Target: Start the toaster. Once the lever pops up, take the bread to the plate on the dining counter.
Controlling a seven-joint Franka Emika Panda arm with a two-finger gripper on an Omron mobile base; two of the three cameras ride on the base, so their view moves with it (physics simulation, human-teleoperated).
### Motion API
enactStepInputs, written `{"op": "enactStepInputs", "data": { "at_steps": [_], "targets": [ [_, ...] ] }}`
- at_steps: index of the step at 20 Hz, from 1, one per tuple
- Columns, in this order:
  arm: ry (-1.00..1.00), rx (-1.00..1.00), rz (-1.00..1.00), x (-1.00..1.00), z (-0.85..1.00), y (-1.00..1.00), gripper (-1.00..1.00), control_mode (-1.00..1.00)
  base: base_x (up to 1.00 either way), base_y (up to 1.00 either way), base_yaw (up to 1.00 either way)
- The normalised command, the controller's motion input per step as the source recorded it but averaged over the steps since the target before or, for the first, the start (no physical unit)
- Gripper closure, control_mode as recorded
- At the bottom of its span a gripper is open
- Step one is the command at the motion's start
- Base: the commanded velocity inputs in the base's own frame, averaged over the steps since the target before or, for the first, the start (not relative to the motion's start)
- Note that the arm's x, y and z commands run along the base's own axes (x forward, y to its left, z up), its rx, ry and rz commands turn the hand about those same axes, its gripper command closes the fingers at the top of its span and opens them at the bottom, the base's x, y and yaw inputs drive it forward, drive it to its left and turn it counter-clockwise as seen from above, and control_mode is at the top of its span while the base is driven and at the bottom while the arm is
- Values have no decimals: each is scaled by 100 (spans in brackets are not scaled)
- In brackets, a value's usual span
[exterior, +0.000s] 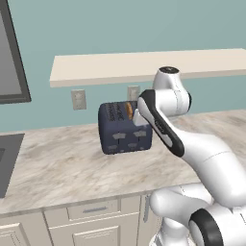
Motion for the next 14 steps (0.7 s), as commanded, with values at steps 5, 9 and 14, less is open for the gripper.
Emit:
{"op": "enactStepInputs", "data": {
  "at_steps": [5, 9, 14],
  "targets": [
    [-8, 4, -2, 8, -16, -3, -100, -100, 0, 0, 0],
    [-3, 3, -8, 25, -1, 0, -100, -100, 0, 0, 0],
    [3, 0, -14, 22, 0, 0, -100, -100, 0, 0, 0]
  ]
}}
